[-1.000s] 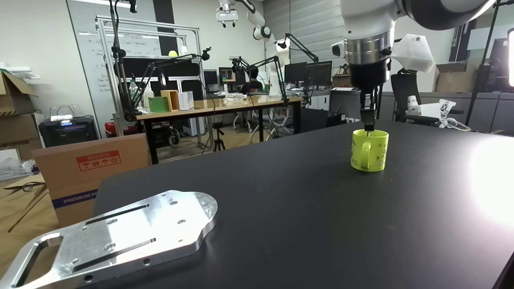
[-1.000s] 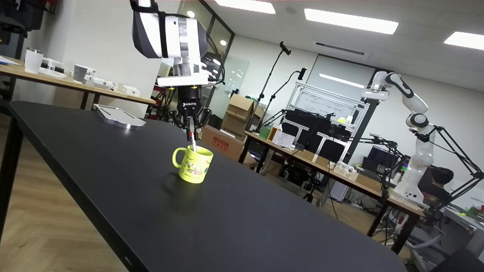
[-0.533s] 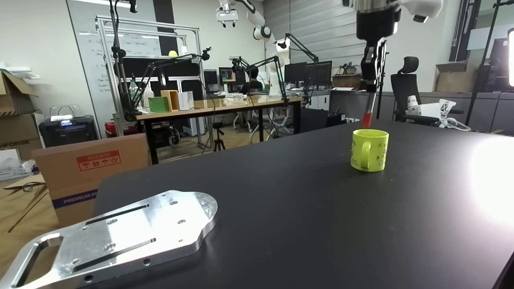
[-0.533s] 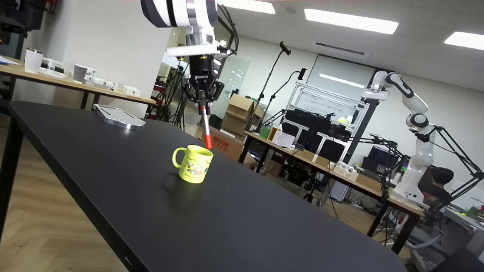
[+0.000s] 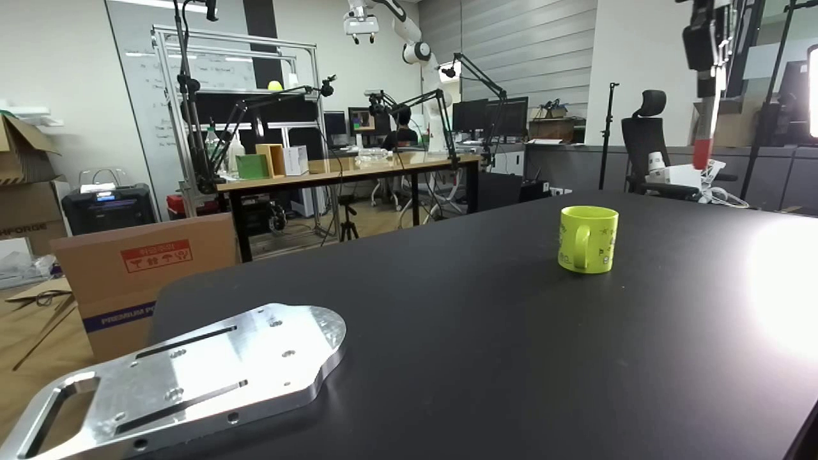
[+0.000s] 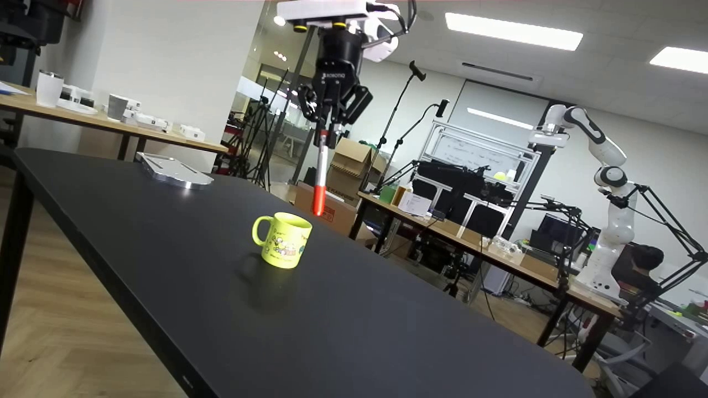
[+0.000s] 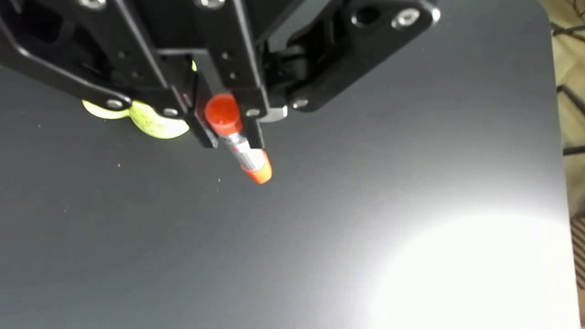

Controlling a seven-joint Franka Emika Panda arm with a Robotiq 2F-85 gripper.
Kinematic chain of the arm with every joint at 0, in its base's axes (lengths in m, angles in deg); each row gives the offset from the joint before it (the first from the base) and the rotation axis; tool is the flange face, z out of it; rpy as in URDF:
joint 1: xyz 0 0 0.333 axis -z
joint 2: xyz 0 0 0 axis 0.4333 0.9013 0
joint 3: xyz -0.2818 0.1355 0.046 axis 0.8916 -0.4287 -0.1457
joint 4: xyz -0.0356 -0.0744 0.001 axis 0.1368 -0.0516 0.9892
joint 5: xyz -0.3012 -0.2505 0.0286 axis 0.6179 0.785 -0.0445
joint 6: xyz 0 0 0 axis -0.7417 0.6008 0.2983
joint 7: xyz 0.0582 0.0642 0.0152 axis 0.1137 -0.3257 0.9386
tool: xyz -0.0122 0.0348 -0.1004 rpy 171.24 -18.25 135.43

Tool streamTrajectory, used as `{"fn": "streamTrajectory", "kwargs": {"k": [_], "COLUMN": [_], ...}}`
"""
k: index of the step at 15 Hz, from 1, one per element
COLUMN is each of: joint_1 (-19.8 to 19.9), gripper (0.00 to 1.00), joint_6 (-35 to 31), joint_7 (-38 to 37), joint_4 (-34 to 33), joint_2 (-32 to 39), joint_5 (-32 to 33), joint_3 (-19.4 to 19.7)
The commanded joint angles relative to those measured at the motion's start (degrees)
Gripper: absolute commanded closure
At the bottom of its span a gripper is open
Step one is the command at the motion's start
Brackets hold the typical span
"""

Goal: Take the red marker out of the yellow mug

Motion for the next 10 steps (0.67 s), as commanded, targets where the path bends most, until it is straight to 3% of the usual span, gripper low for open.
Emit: {"fn": "streamTrajectory", "kwargs": {"k": [1,7,9,10], "joint_1": [6.52,15.69,17.8,17.91], "gripper": [0.95,0.95,0.95,0.95], "joint_6": [2.47,6.47,5.96,5.59], "joint_7": [11.28,26.13,28.01,25.41], "joint_4": [2.2,-0.81,-1.83,-2.31], "joint_2": [0.14,10.11,12.71,13.67], "joint_5": [-9.94,-27.19,-31.8,-31.59], "joint_3": [3.61,7.23,6.75,6.97]}}
